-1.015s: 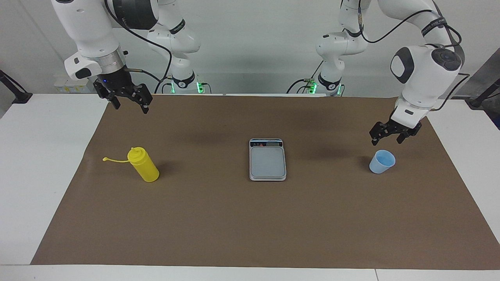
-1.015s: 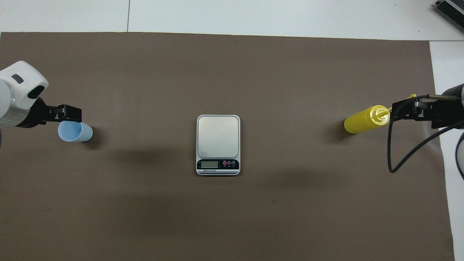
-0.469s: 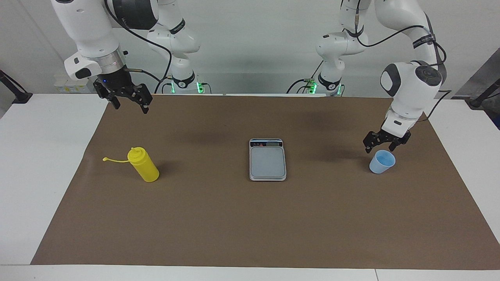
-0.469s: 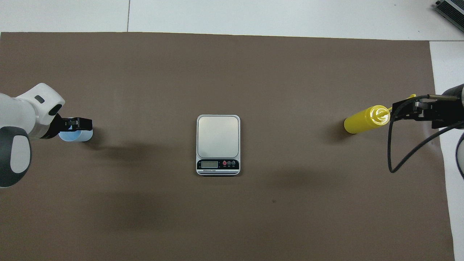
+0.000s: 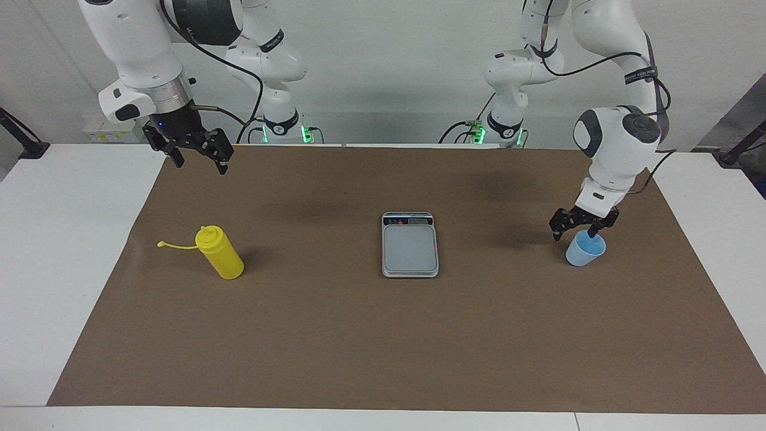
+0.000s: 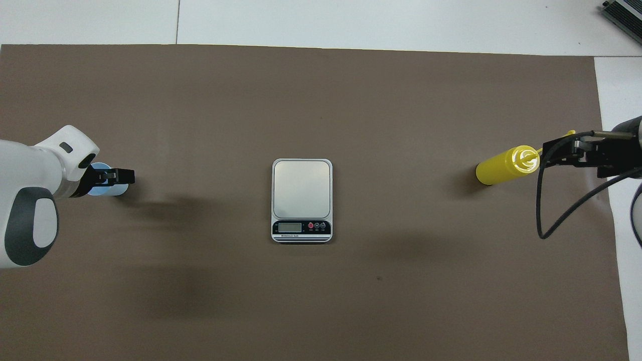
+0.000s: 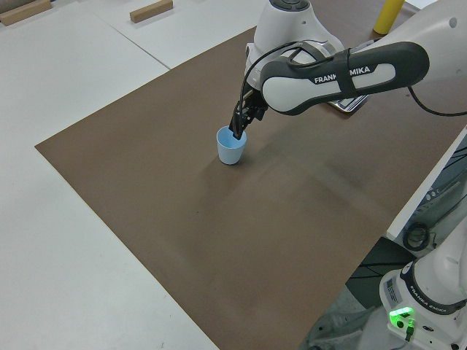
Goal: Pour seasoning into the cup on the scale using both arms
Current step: 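Close the left gripper on the blue cup and lift it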
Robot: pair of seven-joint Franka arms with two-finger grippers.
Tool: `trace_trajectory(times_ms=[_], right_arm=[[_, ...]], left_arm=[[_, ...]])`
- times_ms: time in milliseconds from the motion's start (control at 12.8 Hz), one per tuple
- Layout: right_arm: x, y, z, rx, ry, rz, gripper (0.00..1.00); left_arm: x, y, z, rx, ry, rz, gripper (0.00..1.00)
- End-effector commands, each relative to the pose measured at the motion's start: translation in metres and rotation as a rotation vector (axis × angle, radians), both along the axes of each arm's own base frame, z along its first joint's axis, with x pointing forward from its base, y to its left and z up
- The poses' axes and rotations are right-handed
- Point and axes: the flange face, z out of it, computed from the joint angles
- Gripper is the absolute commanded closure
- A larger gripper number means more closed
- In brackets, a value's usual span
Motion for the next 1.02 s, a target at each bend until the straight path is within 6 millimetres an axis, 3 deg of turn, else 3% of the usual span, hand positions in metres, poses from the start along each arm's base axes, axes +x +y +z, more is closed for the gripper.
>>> trace_trajectory(times_ms=[0, 312, 703, 937], right_arm=[[-0.006, 0.000, 0.003, 0.014, 0.004, -0.013, 0.00], [-0.006, -0.001, 0.003, 0.014, 0.003, -0.012, 0.00], [-0.006, -0.001, 0.003, 0.014, 0.003, -0.015, 0.00], [-0.006, -0.001, 0.003, 0.014, 0.003, -0.015, 0.00]], left_arm=[[-0.002, 0.001, -0.014, -0.001, -0.022, -0.011, 0.00], [0.003, 0.001, -0.033, -0.006, -0.017, -0.013, 0.00], [0.005, 0.001, -0.038, -0.007, -0.022, -0.013, 0.00], [0.005, 0.002, -0.037, -0.007, -0.020, -0.010, 0.15]])
